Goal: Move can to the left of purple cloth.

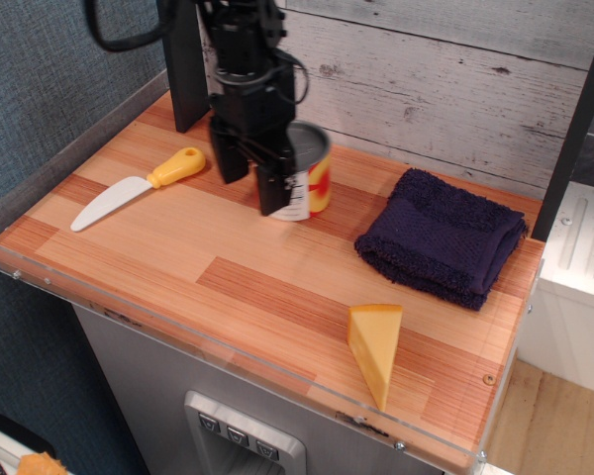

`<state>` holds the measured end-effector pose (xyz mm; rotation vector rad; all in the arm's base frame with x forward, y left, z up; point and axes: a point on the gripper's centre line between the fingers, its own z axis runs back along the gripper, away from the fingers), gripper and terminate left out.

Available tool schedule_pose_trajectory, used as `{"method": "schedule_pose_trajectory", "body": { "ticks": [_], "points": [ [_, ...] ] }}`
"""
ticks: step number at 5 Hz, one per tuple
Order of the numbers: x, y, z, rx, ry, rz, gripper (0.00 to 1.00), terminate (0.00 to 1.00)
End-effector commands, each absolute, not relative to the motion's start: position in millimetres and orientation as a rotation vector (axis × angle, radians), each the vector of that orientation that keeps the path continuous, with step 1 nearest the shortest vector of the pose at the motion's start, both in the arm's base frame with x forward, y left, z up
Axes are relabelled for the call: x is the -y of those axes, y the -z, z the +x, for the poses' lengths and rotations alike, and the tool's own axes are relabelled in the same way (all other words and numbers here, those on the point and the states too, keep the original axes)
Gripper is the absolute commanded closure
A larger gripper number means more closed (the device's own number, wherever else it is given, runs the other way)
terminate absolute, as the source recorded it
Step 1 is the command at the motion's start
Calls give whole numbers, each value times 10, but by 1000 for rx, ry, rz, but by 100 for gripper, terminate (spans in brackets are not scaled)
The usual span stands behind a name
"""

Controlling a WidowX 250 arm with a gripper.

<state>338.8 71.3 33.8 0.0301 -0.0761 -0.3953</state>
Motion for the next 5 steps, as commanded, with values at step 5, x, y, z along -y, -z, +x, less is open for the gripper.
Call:
{"method": "schedule_pose_trajectory", "body": {
  "ticks": [5],
  "points": [
    [-955,-928,3012,134,283,133,0,0]
  ]
}}
